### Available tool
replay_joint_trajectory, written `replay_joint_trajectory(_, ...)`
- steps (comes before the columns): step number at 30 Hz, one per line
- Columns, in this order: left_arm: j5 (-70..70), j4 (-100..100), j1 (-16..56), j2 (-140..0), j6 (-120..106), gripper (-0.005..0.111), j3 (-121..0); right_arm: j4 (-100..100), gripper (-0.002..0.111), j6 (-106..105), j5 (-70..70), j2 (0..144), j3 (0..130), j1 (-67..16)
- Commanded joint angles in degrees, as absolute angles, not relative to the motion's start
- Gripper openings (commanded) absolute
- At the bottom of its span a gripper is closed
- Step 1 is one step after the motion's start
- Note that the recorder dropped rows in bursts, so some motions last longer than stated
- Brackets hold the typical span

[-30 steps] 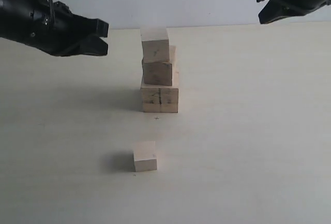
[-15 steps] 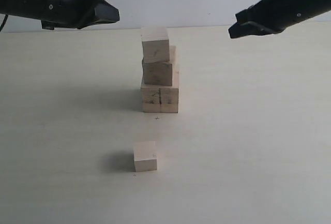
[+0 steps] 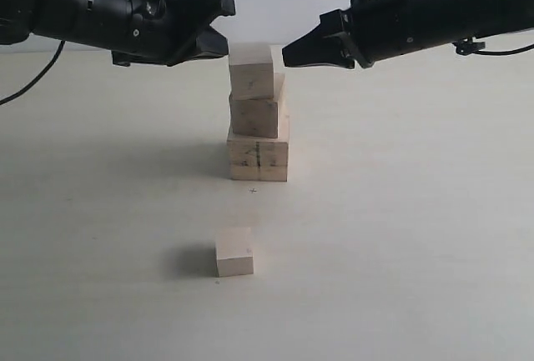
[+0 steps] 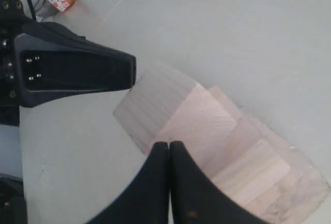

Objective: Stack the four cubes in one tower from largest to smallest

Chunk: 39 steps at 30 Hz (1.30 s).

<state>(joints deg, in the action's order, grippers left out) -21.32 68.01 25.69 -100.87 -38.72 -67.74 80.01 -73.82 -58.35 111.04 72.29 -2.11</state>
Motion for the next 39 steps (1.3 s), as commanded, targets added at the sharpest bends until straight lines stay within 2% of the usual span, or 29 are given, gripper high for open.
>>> replay_joint_trajectory(1,-18.65,67.95,25.97,-99.47,-38.97,0.000,-68.24,81.00,0.000,-74.45,-58.28,111.97,72.42,-2.34)
replay_joint_trajectory(20,-18.87,68.15,25.97,-103.27,-38.98,0.000,-68.64,80.16,0.000,-74.23,-60.03,113.87,72.42,-3.49)
replay_joint_trajectory(39,-28.88,68.30,26.10,-105.30,-38.87,0.000,-72.65,79.36,0.000,-73.27,-56.67,113.87,72.42,-4.34)
